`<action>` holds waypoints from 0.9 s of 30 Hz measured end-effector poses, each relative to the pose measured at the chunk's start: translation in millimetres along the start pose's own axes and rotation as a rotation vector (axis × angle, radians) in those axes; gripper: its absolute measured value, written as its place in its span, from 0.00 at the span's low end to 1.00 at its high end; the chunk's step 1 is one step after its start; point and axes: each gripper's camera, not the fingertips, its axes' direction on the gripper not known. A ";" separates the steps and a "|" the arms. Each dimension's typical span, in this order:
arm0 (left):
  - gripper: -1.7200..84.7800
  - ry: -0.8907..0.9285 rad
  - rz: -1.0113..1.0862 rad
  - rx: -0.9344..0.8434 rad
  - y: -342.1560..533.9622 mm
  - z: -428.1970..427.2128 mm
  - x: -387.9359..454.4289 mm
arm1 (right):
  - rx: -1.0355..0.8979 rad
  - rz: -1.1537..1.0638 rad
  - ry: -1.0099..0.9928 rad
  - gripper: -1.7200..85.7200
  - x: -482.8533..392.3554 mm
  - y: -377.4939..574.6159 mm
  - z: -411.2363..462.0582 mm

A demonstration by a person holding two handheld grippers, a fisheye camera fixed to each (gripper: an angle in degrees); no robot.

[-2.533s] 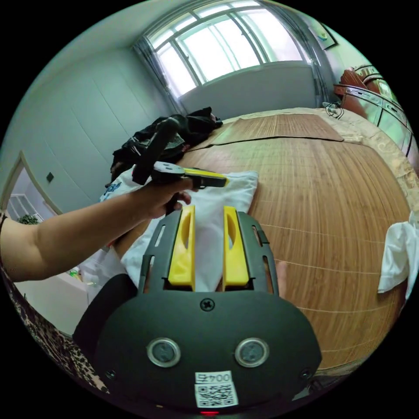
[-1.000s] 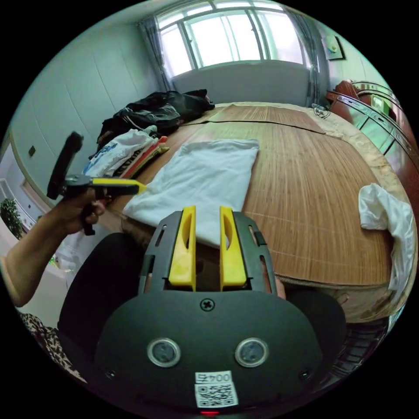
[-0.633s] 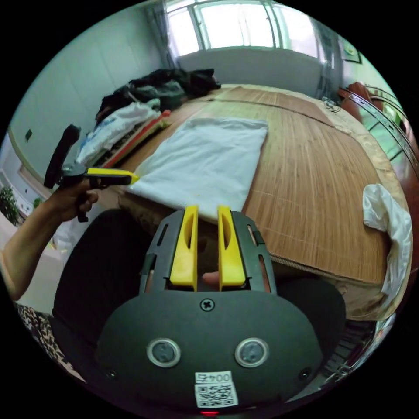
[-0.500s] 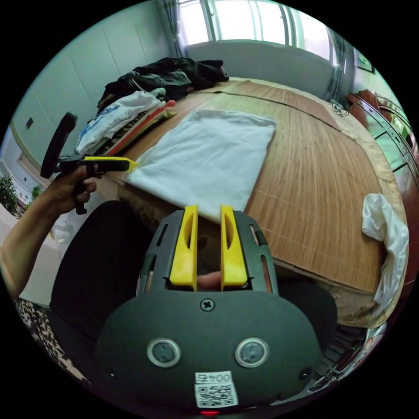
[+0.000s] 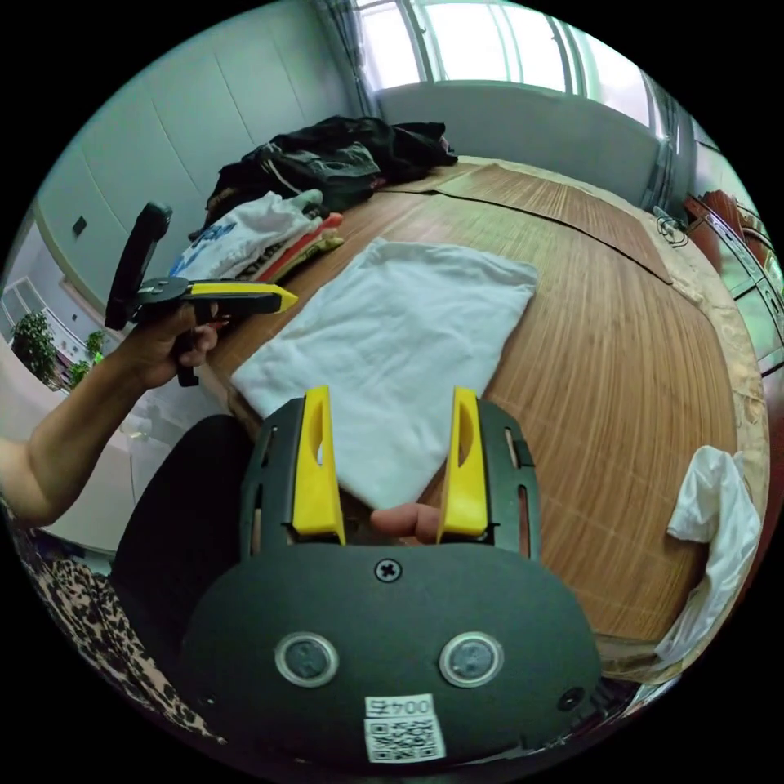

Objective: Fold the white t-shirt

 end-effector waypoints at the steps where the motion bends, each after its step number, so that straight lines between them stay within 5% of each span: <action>1: 0.03 -0.005 0.026 0.000 -14.3 5.3 1.9 | -0.004 0.012 -0.017 0.25 11.9 -12.0 2.8; 9: 0.03 -0.006 0.024 -0.225 -59.0 76.5 -13.8 | -0.161 -0.016 -0.079 0.17 59.1 -46.0 53.8; 14: 0.03 -0.078 0.109 -0.024 -98.1 46.8 -4.7 | -0.044 0.007 -0.132 0.17 96.9 -76.2 33.3; 21: 0.03 -0.165 0.093 -0.142 -142.2 131.4 -19.6 | -0.089 -0.018 -0.048 0.15 127.8 -133.6 76.4; 27: 0.03 -0.157 0.092 -0.011 -140.3 96.4 -14.7 | -0.134 -0.018 -0.072 0.15 155.0 -139.7 83.1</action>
